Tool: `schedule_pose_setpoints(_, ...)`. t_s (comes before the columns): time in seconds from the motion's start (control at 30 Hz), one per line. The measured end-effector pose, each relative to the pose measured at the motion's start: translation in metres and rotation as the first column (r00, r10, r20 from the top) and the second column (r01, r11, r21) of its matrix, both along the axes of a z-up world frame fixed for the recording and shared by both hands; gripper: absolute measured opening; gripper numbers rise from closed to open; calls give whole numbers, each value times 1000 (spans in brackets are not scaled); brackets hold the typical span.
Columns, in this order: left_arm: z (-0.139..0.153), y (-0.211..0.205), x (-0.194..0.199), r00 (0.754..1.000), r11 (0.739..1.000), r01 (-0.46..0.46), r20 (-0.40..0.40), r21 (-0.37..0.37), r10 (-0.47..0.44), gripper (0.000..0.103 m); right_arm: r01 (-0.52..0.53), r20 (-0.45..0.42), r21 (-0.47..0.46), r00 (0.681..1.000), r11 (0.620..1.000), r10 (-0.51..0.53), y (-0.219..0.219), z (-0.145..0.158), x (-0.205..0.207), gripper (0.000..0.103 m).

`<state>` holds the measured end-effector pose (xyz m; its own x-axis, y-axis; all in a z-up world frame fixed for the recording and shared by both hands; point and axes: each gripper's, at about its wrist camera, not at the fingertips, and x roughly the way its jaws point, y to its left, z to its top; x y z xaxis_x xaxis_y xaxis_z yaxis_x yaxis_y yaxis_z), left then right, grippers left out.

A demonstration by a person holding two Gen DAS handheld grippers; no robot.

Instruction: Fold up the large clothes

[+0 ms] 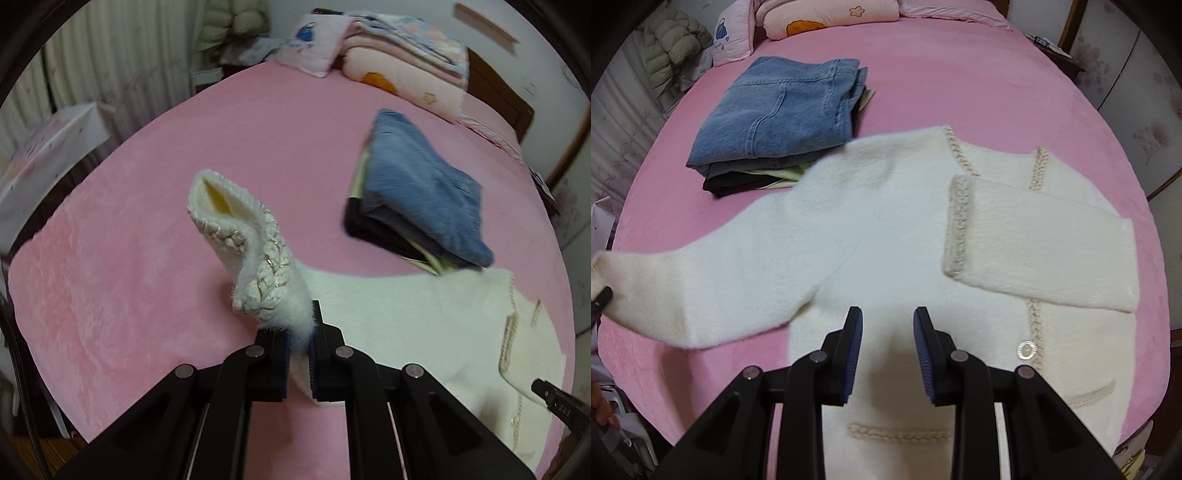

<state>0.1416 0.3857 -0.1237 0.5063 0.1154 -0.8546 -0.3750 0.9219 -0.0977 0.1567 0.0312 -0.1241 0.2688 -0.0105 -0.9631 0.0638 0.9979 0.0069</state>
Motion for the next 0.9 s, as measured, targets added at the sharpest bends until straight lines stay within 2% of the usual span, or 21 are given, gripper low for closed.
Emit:
schedule_pose_setpoints(0.17, 27, -54, 3, 995, 994, 101, 5, 47, -101, 6, -1, 39, -30, 999, 1000, 3, -32, 13, -6, 28)
schedule_pose_setpoints(0.4, 43, -143, 3, 973, 973, 228, 11, 43, -229, 6, 61, 88, -38, 994, 997, -58, -89, 27, -13, 29)
schedule_pose_setpoints(0.63, 34, -211, 19, 952, 952, 305, 9, 32, -306, 6, 117, 107, -11, 988, 993, -115, -142, 20, -23, 29)
schedule_pose_setpoints(0.9, 17, -256, 32, 944, 944, 329, -13, -3, -329, 6, 137, 95, 23, 986, 990, -139, -173, 4, -26, 29)
